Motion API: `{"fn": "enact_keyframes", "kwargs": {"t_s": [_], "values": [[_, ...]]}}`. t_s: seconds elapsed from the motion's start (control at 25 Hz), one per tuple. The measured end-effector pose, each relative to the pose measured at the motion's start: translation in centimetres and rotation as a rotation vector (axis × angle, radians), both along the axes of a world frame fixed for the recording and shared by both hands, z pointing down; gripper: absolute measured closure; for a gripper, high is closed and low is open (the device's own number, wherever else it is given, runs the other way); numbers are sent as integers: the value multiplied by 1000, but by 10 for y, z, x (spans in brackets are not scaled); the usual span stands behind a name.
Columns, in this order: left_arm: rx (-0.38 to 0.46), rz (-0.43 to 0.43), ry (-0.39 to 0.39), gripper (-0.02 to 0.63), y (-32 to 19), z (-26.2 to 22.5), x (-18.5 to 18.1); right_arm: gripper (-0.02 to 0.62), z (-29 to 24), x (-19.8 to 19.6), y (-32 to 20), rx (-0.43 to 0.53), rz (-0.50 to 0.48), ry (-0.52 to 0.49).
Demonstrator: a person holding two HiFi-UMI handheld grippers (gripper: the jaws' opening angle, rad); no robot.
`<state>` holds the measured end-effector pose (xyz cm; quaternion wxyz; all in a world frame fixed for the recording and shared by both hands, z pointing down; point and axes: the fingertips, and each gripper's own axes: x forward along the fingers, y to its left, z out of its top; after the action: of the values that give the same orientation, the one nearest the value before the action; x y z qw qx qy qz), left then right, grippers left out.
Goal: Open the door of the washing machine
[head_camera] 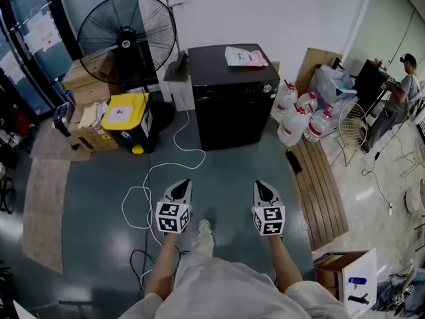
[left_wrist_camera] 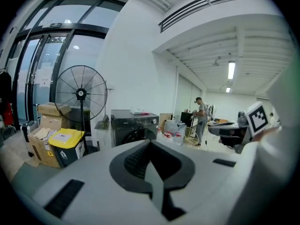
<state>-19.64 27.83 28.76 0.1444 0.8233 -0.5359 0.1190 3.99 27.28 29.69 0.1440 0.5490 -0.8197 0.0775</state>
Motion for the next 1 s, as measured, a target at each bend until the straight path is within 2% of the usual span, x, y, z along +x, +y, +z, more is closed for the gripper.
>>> {"fn": "enact_keyframes", "kwargs": {"t_s": [0.6, 1.0], "values": [[-11, 93, 26, 598, -158, -1, -49, 597, -5, -51, -138, -13, 91, 21], [-15, 119, 28, 598, -210, 5, -76, 597, 3, -82, -183, -21, 108, 24]]}}
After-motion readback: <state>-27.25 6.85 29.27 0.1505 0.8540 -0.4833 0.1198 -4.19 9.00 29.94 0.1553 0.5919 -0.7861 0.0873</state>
